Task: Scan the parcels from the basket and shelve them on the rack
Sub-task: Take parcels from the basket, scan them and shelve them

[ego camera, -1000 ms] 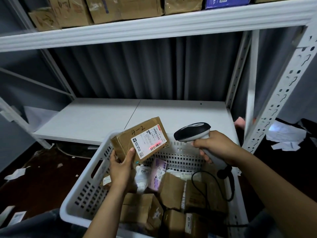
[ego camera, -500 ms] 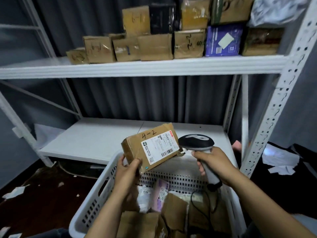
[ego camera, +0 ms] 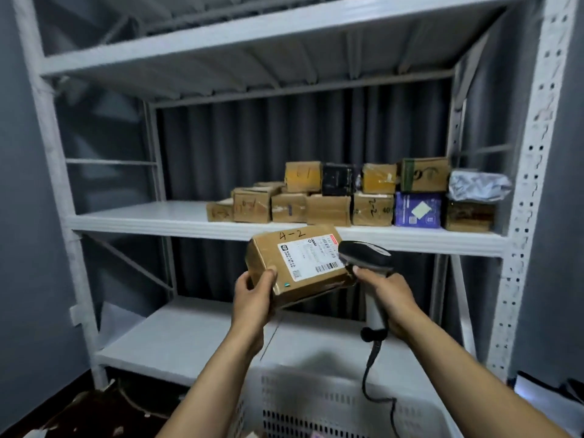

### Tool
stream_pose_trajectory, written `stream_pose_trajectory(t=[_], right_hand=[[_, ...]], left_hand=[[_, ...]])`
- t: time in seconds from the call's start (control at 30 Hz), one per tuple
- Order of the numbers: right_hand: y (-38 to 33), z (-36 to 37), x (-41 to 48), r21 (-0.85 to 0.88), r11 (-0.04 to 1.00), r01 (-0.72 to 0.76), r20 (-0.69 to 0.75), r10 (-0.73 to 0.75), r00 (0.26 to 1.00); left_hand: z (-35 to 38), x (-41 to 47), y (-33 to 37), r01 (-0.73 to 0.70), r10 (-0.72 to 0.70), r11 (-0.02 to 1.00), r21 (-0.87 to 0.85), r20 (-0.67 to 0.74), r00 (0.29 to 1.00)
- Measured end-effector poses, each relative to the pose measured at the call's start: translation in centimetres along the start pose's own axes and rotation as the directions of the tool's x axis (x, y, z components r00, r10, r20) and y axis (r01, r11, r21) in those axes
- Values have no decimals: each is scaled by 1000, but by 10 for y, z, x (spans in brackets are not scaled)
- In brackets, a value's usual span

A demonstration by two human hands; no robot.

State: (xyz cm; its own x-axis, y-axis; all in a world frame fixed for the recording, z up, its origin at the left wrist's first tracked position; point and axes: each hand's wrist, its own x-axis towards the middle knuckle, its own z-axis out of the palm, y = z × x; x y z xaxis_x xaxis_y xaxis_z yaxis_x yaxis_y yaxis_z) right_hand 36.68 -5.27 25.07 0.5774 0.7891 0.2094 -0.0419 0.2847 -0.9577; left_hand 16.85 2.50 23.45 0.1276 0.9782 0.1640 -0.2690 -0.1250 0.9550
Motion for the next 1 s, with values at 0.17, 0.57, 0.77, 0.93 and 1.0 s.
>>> stream_pose_trajectory(t=[0.17,0.57,0.77,0.93,1.0], right_hand=[[-26,29,11,216,976,-9,27,3,1000],[-54,78,72,38,986,164,79,-166,983],[-69,104,125,-51,968,246,116,-239,964],[-83,118,176,-80,974,211,120,-201,972],[-89,121,193,-110,977,184,125,-170,977]], left_hand=[[-8,8,35,-130,109,987,96,197,974],[-23,97,68,-401,314,816,418,262,913],[-12,157,92,-433,354,735,522,249,902],[-1,198,108,-465,313,649,602,346,885],[2,212,108,-499,329,638,586,378,865]])
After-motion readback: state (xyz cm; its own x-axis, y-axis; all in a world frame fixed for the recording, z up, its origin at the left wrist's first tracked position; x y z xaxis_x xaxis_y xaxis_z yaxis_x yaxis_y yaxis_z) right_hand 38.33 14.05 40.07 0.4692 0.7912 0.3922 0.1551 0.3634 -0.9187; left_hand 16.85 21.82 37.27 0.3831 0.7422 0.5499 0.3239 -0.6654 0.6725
